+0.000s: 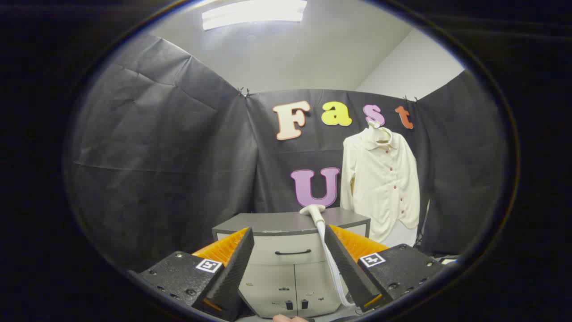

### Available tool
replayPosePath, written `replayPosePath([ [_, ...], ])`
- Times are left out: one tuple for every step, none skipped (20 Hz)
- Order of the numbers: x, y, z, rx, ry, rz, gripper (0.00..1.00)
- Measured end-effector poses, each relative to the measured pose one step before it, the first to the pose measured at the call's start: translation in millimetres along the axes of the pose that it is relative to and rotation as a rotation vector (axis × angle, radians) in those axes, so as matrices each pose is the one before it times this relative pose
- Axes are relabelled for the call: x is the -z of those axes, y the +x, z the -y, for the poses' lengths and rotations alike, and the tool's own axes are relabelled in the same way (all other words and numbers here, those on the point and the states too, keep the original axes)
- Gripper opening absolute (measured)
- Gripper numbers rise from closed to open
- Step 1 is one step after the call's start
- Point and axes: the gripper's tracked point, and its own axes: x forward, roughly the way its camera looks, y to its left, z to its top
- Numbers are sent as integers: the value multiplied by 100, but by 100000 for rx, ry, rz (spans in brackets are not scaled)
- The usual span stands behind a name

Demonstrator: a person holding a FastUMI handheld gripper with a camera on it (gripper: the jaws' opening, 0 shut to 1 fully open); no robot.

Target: Iron the clothes twice with a garment steamer, once on the left side and once on the right side.

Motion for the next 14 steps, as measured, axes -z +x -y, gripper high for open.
replayPosePath([
  [141, 24, 49, 56, -125, -228, 96],
  [27, -16, 79, 171, -141, -16, 96],
  [4, 18, 2, 50, -134, 52, 96],
  [-10, -7, 8, -13, -18, -115, 96],
  [-40, 1, -33, -15, 28, 95, 96],
  [-56, 37, 40, 48, 3, 113, 96],
  [88, -52, -35, -79, 57, -64, 96],
  [0, 2, -32, -61, 57, -97, 96],
  [-34, 14, 98, 123, 2, 222, 96],
  [-52, -50, -28, 1, 40, 207, 96],
  [25, 74, -1, 37, 64, -44, 96],
  [0, -70, 14, 21, -9, -5, 96],
  [21, 7, 36, 62, -24, 40, 96],
  [23, 33, 18, -31, -25, -231, 96],
])
